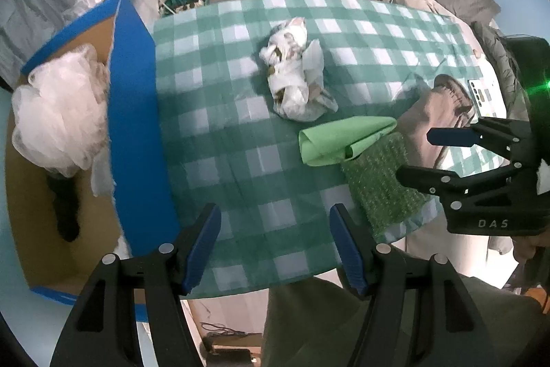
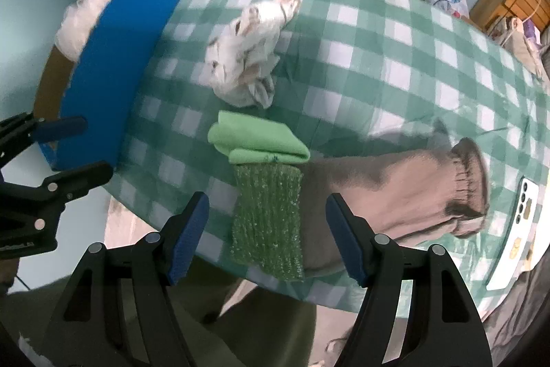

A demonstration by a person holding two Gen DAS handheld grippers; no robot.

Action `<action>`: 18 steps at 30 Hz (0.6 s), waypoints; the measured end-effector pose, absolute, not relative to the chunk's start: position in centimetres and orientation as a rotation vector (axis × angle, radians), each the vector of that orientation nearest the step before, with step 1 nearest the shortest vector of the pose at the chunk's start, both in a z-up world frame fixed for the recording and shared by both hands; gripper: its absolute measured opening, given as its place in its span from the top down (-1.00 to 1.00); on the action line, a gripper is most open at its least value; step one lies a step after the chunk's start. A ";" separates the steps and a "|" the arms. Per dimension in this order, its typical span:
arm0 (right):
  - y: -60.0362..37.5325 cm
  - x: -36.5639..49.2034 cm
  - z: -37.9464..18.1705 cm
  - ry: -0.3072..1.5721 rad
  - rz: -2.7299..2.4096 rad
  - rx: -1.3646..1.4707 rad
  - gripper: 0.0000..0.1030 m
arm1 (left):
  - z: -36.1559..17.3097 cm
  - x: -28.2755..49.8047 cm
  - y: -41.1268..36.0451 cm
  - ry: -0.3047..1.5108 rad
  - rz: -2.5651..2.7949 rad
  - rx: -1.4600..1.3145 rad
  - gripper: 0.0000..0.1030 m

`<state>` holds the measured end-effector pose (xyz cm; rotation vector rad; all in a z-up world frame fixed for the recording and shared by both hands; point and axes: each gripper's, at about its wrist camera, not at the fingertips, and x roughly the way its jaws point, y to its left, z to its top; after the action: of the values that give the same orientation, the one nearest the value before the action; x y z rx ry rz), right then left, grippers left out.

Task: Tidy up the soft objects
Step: 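Move both tools back from the box over the remaining items on the table, then grasp the green mesh scrubber with the right tool while the left reaches the white crumpled bag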

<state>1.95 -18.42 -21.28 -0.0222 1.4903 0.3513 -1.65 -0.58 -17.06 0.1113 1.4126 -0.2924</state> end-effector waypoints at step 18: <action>-16.8 1.7 -25.7 1.543 0.292 -0.143 0.14 | -20.0 -1.8 -1.2 1.448 -0.298 0.125 -0.30</action>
<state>1.73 -16.79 -25.69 -0.1435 1.5432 0.2919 -1.77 -1.18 -19.97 0.1253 1.4483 -0.2982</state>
